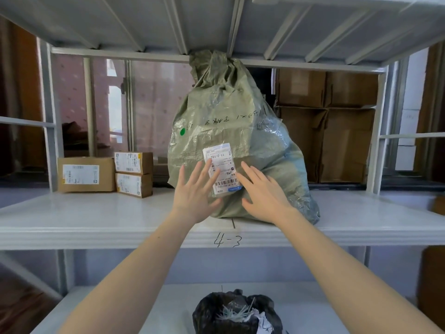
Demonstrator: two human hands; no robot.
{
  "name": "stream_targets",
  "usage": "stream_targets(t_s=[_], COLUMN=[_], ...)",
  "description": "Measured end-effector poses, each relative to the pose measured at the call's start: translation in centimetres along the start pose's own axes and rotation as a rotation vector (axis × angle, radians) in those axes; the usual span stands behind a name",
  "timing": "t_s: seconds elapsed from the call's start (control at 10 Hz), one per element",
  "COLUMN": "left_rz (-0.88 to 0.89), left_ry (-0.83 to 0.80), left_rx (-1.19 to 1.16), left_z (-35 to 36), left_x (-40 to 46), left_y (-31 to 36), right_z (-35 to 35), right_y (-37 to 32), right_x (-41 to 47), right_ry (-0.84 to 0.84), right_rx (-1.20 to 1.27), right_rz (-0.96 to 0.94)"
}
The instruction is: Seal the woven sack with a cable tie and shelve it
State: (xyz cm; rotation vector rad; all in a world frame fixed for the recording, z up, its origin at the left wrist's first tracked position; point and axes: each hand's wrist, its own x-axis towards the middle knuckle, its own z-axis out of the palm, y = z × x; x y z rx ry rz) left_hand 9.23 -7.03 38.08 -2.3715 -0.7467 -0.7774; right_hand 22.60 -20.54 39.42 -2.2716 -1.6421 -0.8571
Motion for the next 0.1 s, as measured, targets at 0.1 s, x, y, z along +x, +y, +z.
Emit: stream_targets(t_s=[0.1], left_rz=[-0.013], left_ry=[0.009], left_rx=[0.022], left_z=[-1.32], left_x=[-0.74], left_y=[-0.45], right_z=[-1.35], right_y=[-0.19], right_x=[-0.83], right_ry=[-0.001], right_rx=[-0.043], right_rz=[-0.015])
